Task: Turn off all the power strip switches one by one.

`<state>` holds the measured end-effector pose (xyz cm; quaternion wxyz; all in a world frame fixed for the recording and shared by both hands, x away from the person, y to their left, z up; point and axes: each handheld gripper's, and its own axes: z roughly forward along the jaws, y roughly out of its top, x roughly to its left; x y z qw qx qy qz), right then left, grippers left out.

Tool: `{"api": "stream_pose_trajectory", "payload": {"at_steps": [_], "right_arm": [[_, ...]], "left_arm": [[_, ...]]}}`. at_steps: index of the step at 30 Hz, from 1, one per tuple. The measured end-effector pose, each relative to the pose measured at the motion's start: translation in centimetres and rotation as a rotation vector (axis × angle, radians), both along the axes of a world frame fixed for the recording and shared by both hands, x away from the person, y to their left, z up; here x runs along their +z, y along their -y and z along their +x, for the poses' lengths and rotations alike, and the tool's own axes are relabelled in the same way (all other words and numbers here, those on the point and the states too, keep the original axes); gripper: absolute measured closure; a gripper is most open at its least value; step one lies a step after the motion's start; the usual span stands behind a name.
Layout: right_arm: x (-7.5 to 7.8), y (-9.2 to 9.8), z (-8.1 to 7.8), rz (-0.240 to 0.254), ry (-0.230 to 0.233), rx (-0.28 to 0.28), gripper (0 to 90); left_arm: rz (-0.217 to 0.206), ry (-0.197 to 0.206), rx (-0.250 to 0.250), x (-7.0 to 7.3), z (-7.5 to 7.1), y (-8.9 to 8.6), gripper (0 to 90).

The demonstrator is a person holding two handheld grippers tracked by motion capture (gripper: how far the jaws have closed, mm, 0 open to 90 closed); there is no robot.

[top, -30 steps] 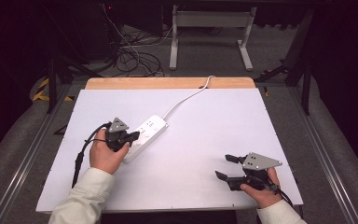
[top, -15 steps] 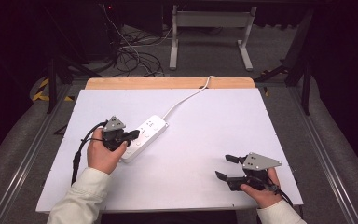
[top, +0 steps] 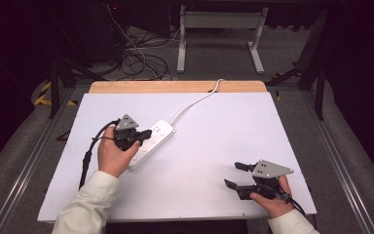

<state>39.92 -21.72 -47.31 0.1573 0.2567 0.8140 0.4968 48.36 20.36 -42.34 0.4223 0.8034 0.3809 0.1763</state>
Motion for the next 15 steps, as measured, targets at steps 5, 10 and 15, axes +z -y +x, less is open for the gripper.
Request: {"api": "stream_pose_trajectory", "payload": {"at_steps": [5,10,15], "right_arm": [[0.0,0.1,0.0,0.004,-0.002,-0.002,29.5],[-0.1,0.0,0.0,0.002,-0.004,0.001,29.5],[-0.1,0.1,0.0,0.004,-0.002,0.0,29.5]], "left_arm": [[0.0,-0.007,-0.009,-0.5,0.9,0.8,90.0],[0.007,-0.019,-0.006,-1.1,1.6,1.5,90.0],[0.028,-0.039,0.017,-2.0,2.3,1.4,90.0]]}}
